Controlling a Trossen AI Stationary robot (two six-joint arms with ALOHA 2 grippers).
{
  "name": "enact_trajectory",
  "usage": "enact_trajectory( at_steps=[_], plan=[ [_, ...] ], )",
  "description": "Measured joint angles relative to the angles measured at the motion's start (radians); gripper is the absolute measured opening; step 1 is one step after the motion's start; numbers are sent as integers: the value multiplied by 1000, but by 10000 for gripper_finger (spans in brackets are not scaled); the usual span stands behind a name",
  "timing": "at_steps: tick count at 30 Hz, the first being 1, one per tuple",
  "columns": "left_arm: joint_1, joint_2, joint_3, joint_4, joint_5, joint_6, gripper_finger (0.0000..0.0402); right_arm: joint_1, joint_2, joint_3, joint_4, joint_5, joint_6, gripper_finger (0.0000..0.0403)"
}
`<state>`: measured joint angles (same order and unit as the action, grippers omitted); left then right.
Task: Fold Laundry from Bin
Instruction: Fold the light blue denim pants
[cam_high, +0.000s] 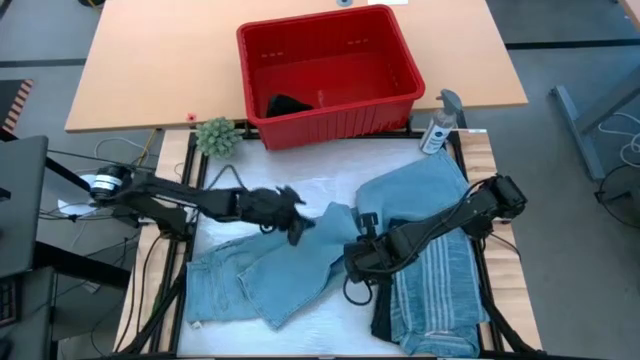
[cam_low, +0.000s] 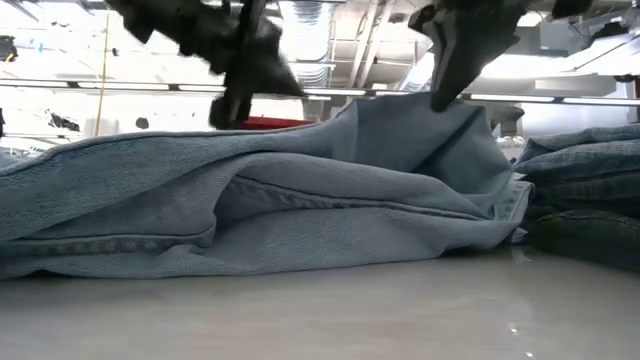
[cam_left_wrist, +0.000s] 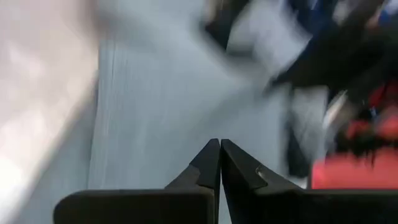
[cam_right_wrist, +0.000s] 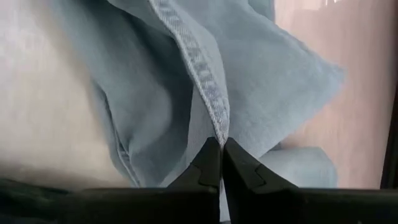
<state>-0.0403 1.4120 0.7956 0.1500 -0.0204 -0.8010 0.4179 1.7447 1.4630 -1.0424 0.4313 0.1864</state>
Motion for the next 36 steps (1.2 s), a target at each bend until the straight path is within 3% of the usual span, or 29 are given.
enact_trajectory(
  at_steps=[3, 8, 11, 15, 23, 29, 36],
  plan=[
    [31, -30, 5, 103, -46, 44, 0, -2, 0, -24, 32, 0, 0, 31],
    [112, 74, 1, 167, 114, 57, 0, 1, 1, -30, 49, 0, -4, 27],
    [123, 156, 5, 294, 205, 47, 0, 1, 1, -30, 48, -1, -16, 30],
    [126, 284, 9, 380, 262, 45, 0, -1, 1, -30, 50, -4, -19, 28],
    [164, 497, 151, 293, 278, 136, 0, -10, 1, -30, 82, -11, -29, 29],
    [201, 574, 250, 161, 292, 204, 0, -2, 1, -30, 86, -17, 18, 27],
    [234, 604, 250, 116, 305, 225, 0, 66, 1, -32, 74, -33, 160, 30]
  ],
)
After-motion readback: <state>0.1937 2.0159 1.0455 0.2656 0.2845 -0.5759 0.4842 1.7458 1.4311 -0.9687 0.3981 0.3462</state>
